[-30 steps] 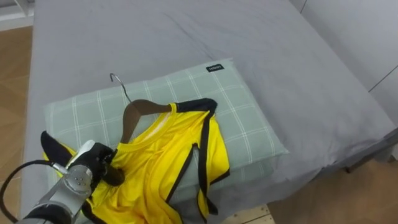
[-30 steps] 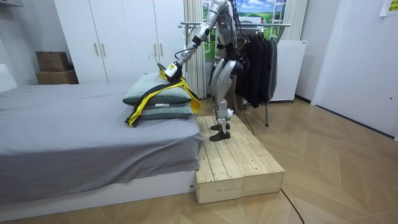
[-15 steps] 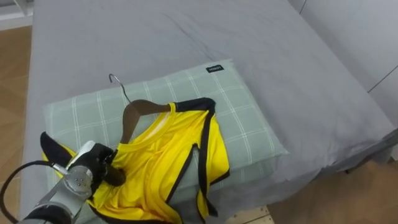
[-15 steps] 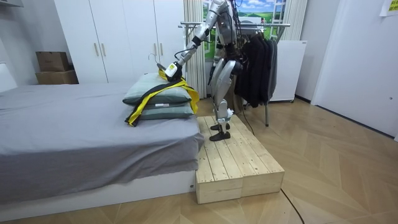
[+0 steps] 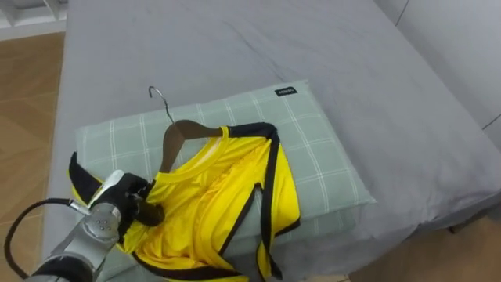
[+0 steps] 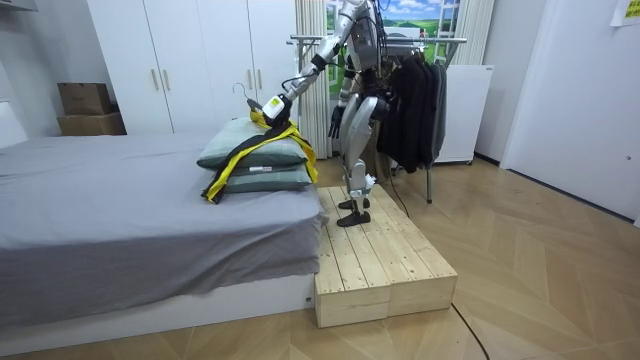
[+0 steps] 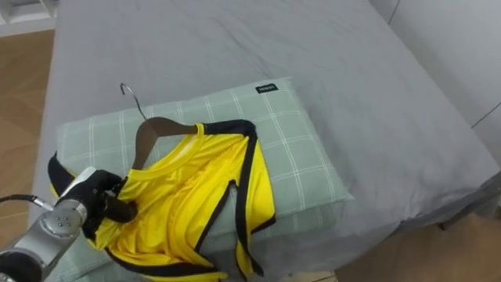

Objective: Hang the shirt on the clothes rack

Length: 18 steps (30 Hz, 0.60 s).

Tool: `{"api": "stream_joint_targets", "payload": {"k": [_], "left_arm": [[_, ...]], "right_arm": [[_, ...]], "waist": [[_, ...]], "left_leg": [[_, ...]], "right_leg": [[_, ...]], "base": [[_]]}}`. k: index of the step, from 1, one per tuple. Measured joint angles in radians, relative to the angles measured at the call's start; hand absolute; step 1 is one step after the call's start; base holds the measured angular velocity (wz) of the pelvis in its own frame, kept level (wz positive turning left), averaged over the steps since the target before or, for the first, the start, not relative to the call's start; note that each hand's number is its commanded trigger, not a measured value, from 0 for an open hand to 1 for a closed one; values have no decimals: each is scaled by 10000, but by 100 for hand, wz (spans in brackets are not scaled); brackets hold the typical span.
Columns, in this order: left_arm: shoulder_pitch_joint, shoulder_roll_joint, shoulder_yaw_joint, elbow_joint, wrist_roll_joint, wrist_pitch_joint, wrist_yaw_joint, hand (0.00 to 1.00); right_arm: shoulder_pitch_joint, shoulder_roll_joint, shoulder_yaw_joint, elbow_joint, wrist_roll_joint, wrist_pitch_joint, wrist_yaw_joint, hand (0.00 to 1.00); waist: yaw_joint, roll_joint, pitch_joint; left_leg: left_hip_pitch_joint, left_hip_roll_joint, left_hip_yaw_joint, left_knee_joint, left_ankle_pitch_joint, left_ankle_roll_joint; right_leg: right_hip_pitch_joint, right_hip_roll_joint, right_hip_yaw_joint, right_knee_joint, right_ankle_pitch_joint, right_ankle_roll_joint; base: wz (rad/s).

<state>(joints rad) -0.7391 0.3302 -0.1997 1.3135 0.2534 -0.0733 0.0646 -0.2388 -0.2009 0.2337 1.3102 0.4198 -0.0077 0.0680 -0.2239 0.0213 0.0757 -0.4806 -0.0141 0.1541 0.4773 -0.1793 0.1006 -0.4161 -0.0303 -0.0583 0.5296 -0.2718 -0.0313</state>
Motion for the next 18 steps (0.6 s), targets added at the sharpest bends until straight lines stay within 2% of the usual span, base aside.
{"api": "stream_joint_targets", "payload": {"k": [2,3,4,5,6,7,9,11,12,13,15,16,18], "left_arm": [[1,20,17,-132,243,-30,33,100],[5,55,20,-228,372,-33,59,100],[22,56,21,-267,499,-39,72,100],[60,56,21,-302,566,-40,77,100],[230,56,21,-475,644,-43,145,100],[513,65,21,-787,686,-48,201,100],[971,169,20,-1256,690,-73,225,100],[1435,286,20,-1816,874,-44,314,100],[1734,376,20,-2265,1084,-34,375,100],[1951,445,21,-2609,1156,10,401,100],[2442,473,32,-3338,1356,122,422,100],[2735,467,32,-3932,1473,237,423,100],[2972,462,34,-4415,1605,297,423,100]], "right_arm": [[109,-57,-48,-1,-18,-138,-22,0],[176,-71,-144,-7,-26,-149,-29,0],[321,-107,-237,3,-22,-178,-38,0],[415,-131,-245,9,-20,-205,-40,0],[605,-204,-248,-7,-29,-246,-67,0],[819,-304,-258,-12,-146,-261,-177,0],[1084,-385,-465,-2,-469,-262,-378,0],[1380,-421,-656,-91,-682,-257,-633,0],[1599,-431,-917,-289,-826,-255,-775,0],[1674,-435,-1242,-311,-997,-255,-874,0],[1903,-448,-1582,-508,-1362,-250,-1171,0],[2125,-453,-1755,-787,-1604,-248,-1368,0],[2376,-453,-1966,-1112,-1988,-233,-1603,0]], "waist": [[146,15,-59],[227,-10,-109],[308,0,-194],[341,-11,-234],[371,-22,-321],[384,16,-445],[396,38,-569],[418,30,-614],[421,29,-663],[442,53,-678],[461,94,-736],[499,90,-742],[609,80,-750]], "left_leg": [[96,0,-42,-25,0,0],[226,-10,-60,-110,0,-2],[430,-17,-100,-211,3,-6],[590,-28,-104,-305,6,-11],[960,-77,-121,-493,13,-23],[1326,-153,-183,-718,22,-37],[1860,-203,-188,-1070,42,-63],[2290,-221,-218,-1251,44,-68],[2443,-226,-209,-1356,47,-75],[2556,-223,-218,-1414,47,-75],[2741,-228,-229,-1537,46,-76],[2863,-258,-253,-1623,46,-76],[3049,-302,-274,-1746,49,-79]], "right_leg": [[146,21,-28,-138,11,12],[293,28,-40,-221,22,9],[559,36,-100,-417,57,5],[725,38,-103,-507,63,6],[1098,45,-120,-695,64,7],[1490,33,-175,-904,60,13],[2045,-8,-247,-1290,82,49],[2567,10,-296,-1620,123,56],[2753,-14,-301,-1767,145,61],[2926,-5,-313,-1966,205,75],[3172,41,-315,-2217,270,83],[3266,50,-308,-2254,271,84],[3412,30,-283,-2298,274,88]], "base": [[5],[7],[7],[7],[11],[13],[8],[7],[7],[5],[0],[0],[0]]}}
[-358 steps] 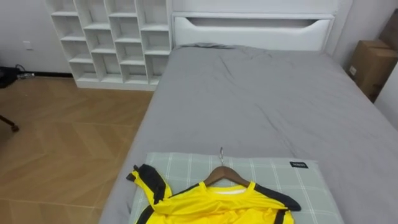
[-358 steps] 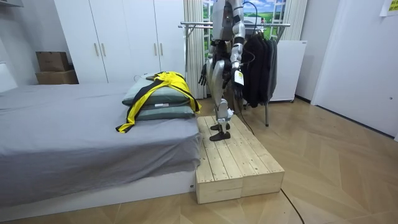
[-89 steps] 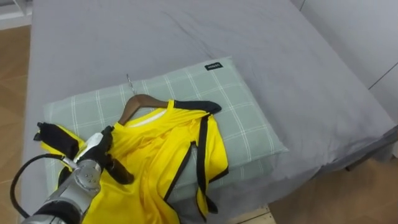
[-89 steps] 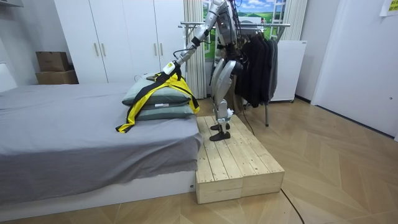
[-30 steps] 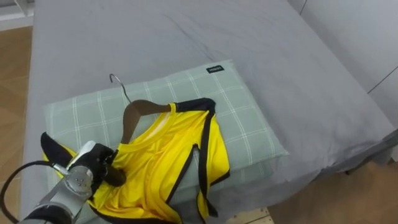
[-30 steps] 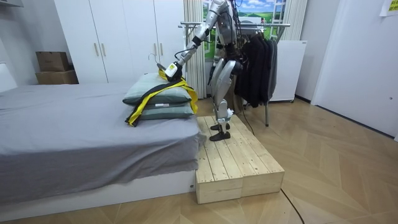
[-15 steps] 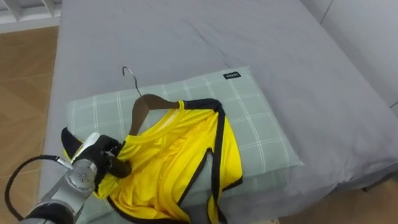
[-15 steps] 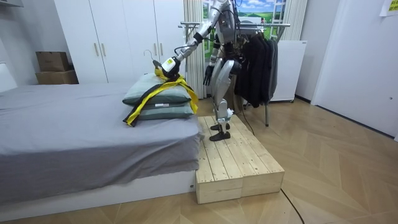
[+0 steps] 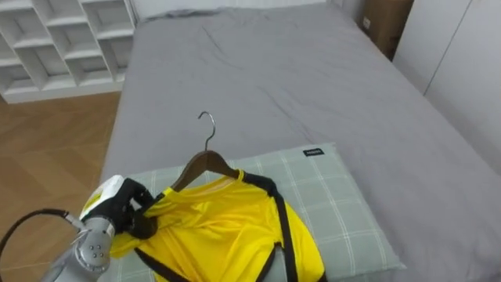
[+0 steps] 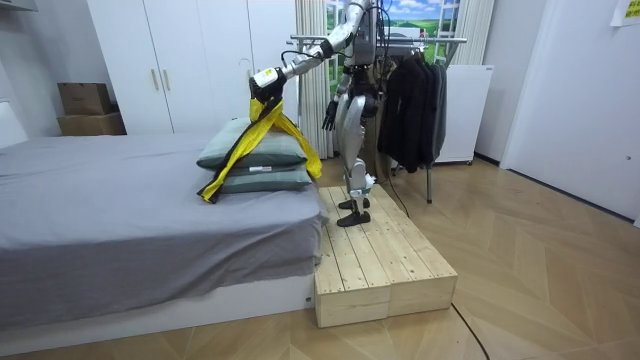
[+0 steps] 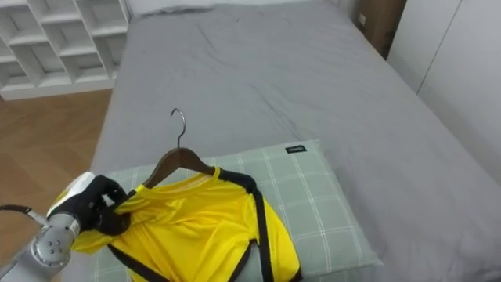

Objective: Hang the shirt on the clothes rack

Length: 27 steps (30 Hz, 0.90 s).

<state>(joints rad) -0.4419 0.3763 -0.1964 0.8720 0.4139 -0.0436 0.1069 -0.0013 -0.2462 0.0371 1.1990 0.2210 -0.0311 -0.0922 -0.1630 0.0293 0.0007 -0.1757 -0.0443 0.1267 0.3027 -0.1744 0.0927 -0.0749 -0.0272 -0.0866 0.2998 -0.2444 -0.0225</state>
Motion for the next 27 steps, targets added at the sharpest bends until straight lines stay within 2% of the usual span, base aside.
{"api": "stream_joint_targets", "payload": {"k": [2,4,8,10,17,19,23,27], "left_arm": [[229,-23,6,-269,335,25,0,100],[704,-21,60,-978,367,69,0,100],[1314,-5,192,-2032,811,119,1,100],[1795,-5,192,-2602,932,332,1,100],[2543,4,927,-3884,1015,691,1,100],[2907,2,1181,-4346,1122,911,1,100],[3372,-1,1244,-4672,1186,1047,1,100],[3490,-1,1349,-4688,1109,1095,0,100]], "right_arm": [[148,-9,-227,-38,-439,1,-151,0],[417,-82,-441,-260,-1139,38,-360,0],[744,-138,-1190,-1321,-2771,31,-836,0],[997,-302,-1427,-2172,-3575,31,-1136,0],[1237,-471,-2328,-4336,-5128,133,-2019,0],[1463,-459,-2530,-5389,-5938,336,-2175,0],[1584,-468,-2704,-6525,-6291,356,-2503,0],[1598,-474,-3005,-7870,-6859,364,-2890,0]], "waist": [[6,-9,-4],[32,-71,-56],[28,-118,-79],[31,-146,-77],[80,-253,-89],[31,-271,-90],[42,-357,-73],[36,-430,-39]], "left_leg": [[312,-39,-46,-85,0,1],[647,-73,-102,-214,-2,2],[835,-111,-194,-343,-1,2],[1120,-137,-190,-488,-2,2],[1359,-184,-177,-713,61,-11],[1390,-187,-183,-727,61,-11],[1723,-173,-99,-951,60,-17],[1792,-170,5,-1039,60,-17]], "right_leg": [[422,-2,-18,-286,61,37],[854,-19,-192,-544,133,46],[1054,-30,-284,-646,167,52],[1289,-45,-225,-707,162,60],[1515,-16,-9,-1005,193,99],[1585,-19,-40,-1075,198,99],[1667,-24,28,-976,221,97],[1725,-32,53,-981,221,98]], "base": [[4],[11],[8],[-3],[-4],[2],[-7],[-7]]}}
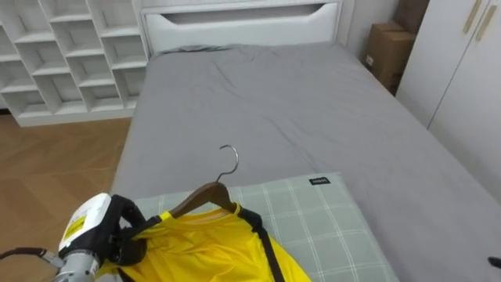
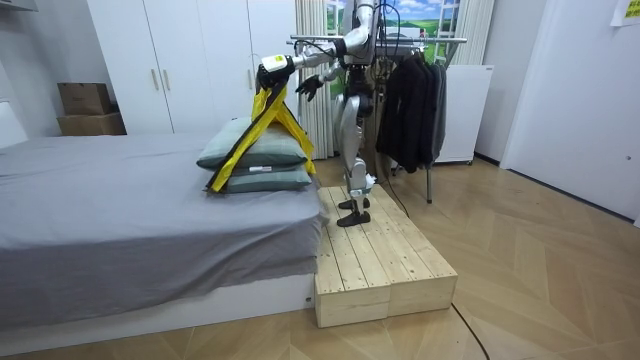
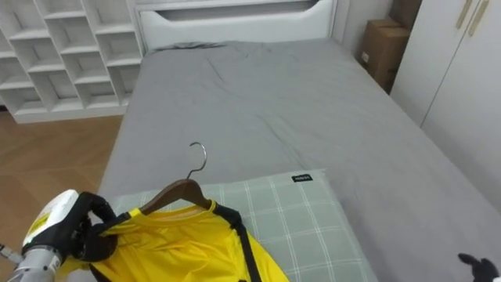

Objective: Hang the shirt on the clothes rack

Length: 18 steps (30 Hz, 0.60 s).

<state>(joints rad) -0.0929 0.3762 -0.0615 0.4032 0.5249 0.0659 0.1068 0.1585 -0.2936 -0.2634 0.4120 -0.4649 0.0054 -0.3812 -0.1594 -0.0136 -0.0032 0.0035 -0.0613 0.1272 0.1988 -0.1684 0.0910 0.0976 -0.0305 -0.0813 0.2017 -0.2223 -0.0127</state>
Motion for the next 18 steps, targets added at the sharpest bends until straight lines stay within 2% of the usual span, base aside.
{"api": "stream_joint_targets", "payload": {"k": [8,11,13,18], "left_arm": [[2,-48,152,-483,130,-7,-106,100],[2,-239,148,-685,389,-13,-170,100],[6,-339,142,-706,364,-12,-268,100],[5,-426,70,-709,368,-29,-294,100]], "right_arm": [[6,-31,90,-1886,-873,-35,-126,0],[-25,-88,276,-2264,-909,-34,-108,0],[-208,-328,691,-2472,-880,-26,85,0],[-444,-575,1550,-3389,-766,-9,873,0]], "waist": [[105,3,14],[286,37,32],[331,114,66],[484,164,67]], "left_leg": [[41,10,58,-22,-2,1],[33,20,52,-4,-3,0],[30,18,51,4,-3,0],[35,23,57,-11,-2,0]], "right_leg": [[-8,4,57,9,3,3],[-6,15,60,27,4,1],[-3,18,117,30,10,2],[-14,20,128,28,11,3]], "base": [[-3],[0],[0],[0]]}}
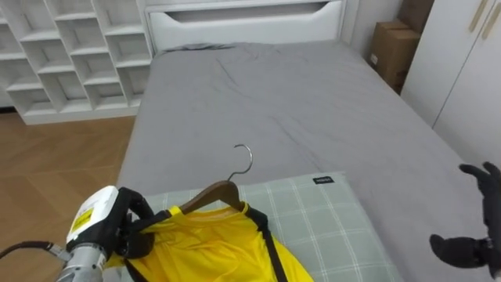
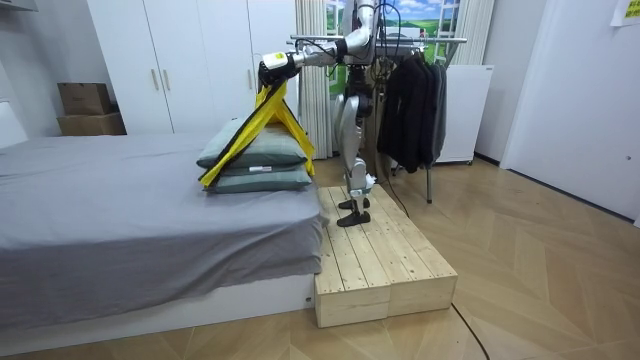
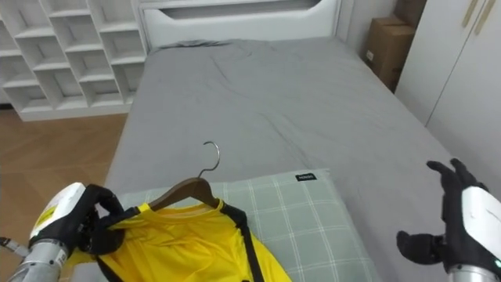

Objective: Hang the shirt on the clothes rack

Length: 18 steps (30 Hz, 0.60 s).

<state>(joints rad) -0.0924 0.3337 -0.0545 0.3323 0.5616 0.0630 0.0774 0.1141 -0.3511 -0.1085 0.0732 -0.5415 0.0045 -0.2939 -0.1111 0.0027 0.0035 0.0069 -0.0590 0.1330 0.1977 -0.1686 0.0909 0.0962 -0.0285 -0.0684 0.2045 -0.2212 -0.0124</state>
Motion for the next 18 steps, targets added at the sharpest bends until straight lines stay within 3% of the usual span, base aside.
{"api": "stream_joint_targets", "payload": {"k": [3,7,10,18], "left_arm": [[-1,-101,0,-44,-14,-13,-20,100],[-1,-98,-2,-79,-11,-288,-46,100],[-6,-95,-22,-113,-9,-293,-96,100],[-31,-127,-277,-117,-5,-387,-97,100]], "right_arm": [[-202,-79,264,-443,-20,18,736,0],[-1070,-84,479,-492,-59,-6,1461,0],[-1630,-90,714,-468,-51,-14,1692,0],[-2235,-89,1511,-451,-154,-20,2278,0]], "waist": [[247,-39,17],[321,-153,70],[324,-282,108],[598,-347,107]], "left_leg": [[-7,2,47,-18,0,0],[-27,-10,-7,-12,0,1],[-95,-17,-108,45,0,1],[-154,-37,-186,71,0,1]], "right_leg": [[-51,-3,-6,1,0,0],[-14,-37,-184,-16,4,7],[-8,-39,-301,-24,4,7],[-32,-51,-390,-35,4,8]], "base": [[-1],[5],[11],[3]]}}
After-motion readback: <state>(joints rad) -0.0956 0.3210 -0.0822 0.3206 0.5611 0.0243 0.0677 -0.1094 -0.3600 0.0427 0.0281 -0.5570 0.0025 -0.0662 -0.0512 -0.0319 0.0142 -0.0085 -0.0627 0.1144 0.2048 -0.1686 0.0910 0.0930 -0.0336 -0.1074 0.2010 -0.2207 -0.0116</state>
